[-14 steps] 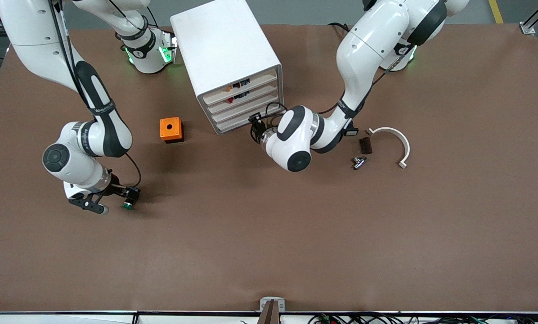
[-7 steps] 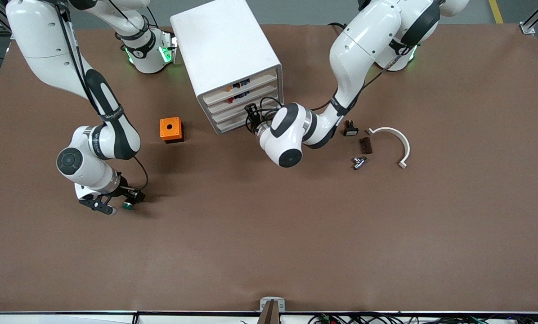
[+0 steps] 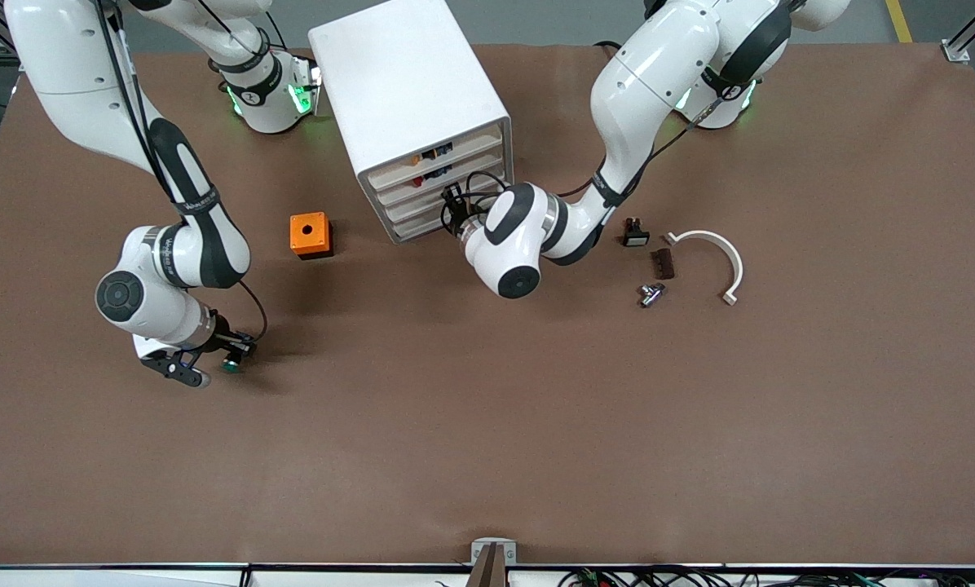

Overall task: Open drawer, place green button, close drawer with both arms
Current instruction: 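Pull the drawer open with the left gripper while the right gripper grasps the button, then carry the green button with the right gripper into the open drawer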

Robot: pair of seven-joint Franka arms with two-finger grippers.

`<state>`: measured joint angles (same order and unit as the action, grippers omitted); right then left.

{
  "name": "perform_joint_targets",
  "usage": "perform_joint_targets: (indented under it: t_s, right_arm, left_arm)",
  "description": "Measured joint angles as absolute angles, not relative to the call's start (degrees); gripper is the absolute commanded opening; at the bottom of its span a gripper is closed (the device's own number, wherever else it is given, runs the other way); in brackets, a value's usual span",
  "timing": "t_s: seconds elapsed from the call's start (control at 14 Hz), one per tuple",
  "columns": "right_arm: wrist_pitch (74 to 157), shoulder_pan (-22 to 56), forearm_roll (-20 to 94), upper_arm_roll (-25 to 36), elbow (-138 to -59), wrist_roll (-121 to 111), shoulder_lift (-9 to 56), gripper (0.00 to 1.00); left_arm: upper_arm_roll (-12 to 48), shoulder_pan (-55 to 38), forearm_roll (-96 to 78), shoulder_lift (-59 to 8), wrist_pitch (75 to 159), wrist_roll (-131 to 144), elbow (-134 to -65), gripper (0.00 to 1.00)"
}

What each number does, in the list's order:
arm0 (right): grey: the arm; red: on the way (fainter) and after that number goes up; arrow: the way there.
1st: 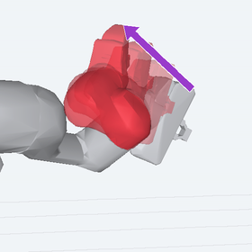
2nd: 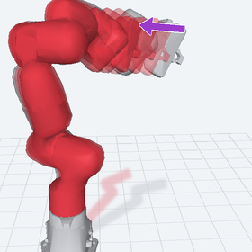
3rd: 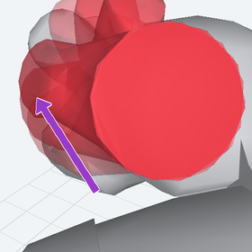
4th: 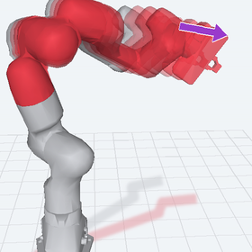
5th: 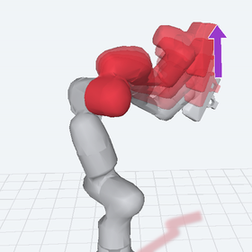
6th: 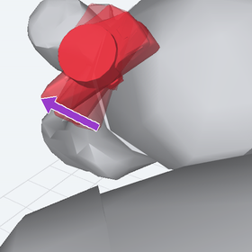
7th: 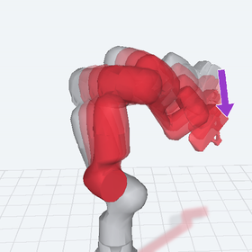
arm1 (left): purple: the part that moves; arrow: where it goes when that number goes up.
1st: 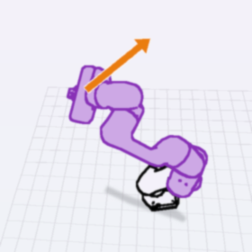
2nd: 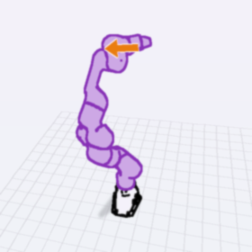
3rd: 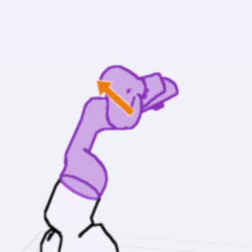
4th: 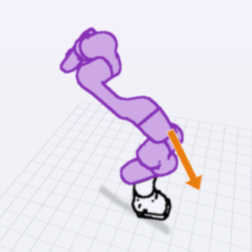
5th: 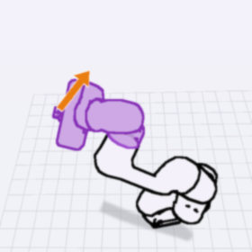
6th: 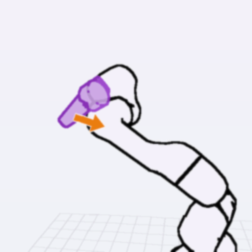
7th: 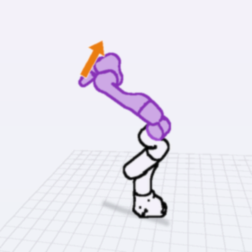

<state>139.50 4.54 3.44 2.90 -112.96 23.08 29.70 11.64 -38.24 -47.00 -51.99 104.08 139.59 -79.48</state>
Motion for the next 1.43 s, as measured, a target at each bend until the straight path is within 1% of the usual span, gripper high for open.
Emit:
perform_joint_targets:
  t_s: [0.29,0.43,0.5,0.57,0.64,0.71,0.79,0.86,1.21,1.43]
  right_arm:
    - [127.04,8.02,3.45,2.57,-109.85,34.03,22.88,0.00]
    - [123.88,11.76,3.46,2.35,-109.47,42.32,19.54,0.00]
    - [123.32,14.14,3.46,2.24,-109.47,47.00,18.54,0.00]
    - [123.25,16.61,3.46,2.15,-109.46,51.61,18.02,0.00]
    - [123.27,19.10,3.47,2.07,-109.38,56.16,17.86,0.00]
    - [123.36,21.53,3.47,2.03,-109.21,60.70,17.87,0.00]
    - [123.49,23.81,3.47,1.99,-109.00,64.88,17.88,0.00]
    - [123.53,25.87,3.47,1.98,-108.69,68.59,17.89,0.00]
    - [123.64,33.24,3.49,1.99,-107.04,82.84,17.91,0.00]
    - [124.92,38.56,3.50,1.95,-106.92,91.04,18.28,0.00]
  left_arm:
    - [10.96,-33.57,-46.99,-52.01,103.55,136.53,-78.46,0.00]
    - [10.59,-30.40,-46.99,-52.04,103.61,133.08,-77.73,0.00]
    - [10.59,-29.14,-46.99,-52.08,103.91,131.47,-77.38,0.02]
    - [10.58,-28.27,-46.99,-52.11,104.35,129.83,-77.16,0.14]
    - [10.57,-27.71,-46.99,-52.12,104.76,128.36,-77.07,0.34]
    - [10.57,-27.36,-46.99,-52.12,105.10,127.09,-77.01,0.56]
    - [10.58,-27.07,-46.99,-52.12,105.43,125.89,-76.90,0.84]
    - [10.52,-26.70,-46.99,-52.12,106.38,124.26,-76.63,1.00]
    - [9.96,-22.85,-45.16,-51.51,106.89,122.08,-73.70,1.00]
    - [9.82,-20.99,-32.47,-49.32,106.80,121.09,-71.93,1.00]
